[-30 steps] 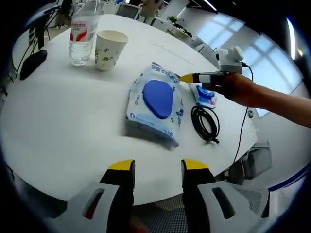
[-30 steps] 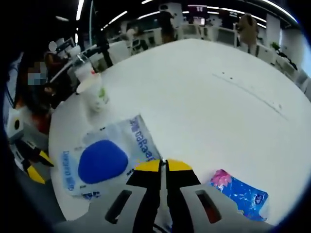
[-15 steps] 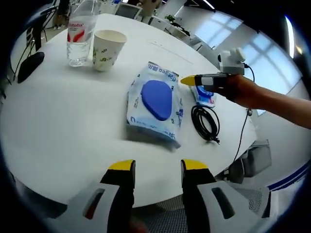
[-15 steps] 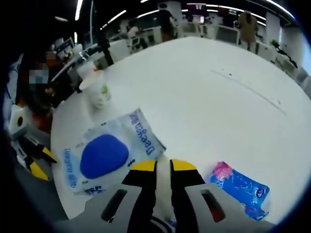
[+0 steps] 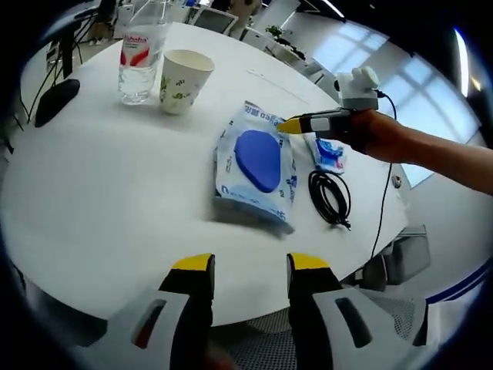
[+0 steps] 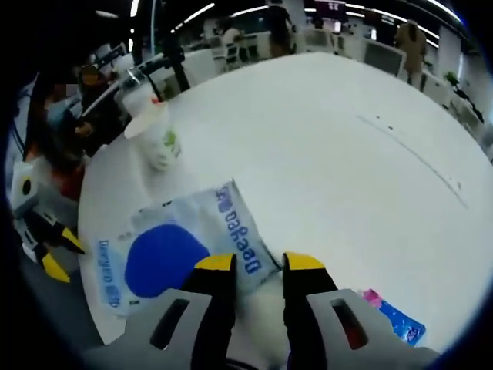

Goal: Arrange the tabletop items into an orderly group along one side of the table until the central work area is clear of visible clutter.

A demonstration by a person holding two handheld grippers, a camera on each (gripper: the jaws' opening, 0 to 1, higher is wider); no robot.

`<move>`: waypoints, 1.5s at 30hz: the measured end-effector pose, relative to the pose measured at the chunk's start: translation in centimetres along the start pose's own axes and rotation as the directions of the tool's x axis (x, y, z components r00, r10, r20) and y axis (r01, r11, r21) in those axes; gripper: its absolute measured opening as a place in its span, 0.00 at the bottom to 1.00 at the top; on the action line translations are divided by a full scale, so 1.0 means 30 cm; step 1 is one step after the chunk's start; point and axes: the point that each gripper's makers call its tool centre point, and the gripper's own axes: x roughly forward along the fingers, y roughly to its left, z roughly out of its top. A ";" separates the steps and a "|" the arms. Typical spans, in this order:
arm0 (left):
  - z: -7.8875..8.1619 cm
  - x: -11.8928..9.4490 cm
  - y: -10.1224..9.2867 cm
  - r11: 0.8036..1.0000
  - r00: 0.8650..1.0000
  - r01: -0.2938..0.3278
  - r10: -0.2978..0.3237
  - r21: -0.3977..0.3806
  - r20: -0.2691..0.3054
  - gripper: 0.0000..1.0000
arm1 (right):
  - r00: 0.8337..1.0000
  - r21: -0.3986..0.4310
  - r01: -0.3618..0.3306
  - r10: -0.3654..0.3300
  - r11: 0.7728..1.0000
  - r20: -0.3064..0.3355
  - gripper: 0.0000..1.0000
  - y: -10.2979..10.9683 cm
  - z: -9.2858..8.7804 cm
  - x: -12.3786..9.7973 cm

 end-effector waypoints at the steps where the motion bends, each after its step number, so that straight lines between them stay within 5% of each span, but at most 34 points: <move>1: 0.000 -0.001 0.000 1.000 1.000 0.001 -0.001 0.000 0.001 0.36 | 1.000 -0.016 -0.002 0.002 1.000 -0.008 0.14 0.005 -0.005 -0.002; 12: -0.015 0.007 0.006 1.000 1.000 0.011 -0.010 0.008 -0.019 0.36 | 1.000 -0.067 -0.012 0.011 0.998 -0.019 0.00 0.033 -0.045 -0.026; 31: -0.032 0.021 0.009 0.998 0.998 0.014 -0.010 0.065 -0.061 0.33 | 1.000 -0.018 -0.021 0.021 1.000 0.005 0.00 0.155 -0.163 -0.122; 34: -0.035 0.015 0.023 0.998 0.998 0.010 -0.006 0.057 -0.060 0.33 | 0.999 0.078 -0.015 0.013 0.997 0.032 0.00 0.175 -0.187 -0.141; 45: -0.036 0.004 0.055 0.999 0.999 -0.008 0.011 0.054 -0.053 0.32 | 0.999 0.164 -0.002 -0.005 0.986 0.047 0.00 0.251 -0.277 -0.188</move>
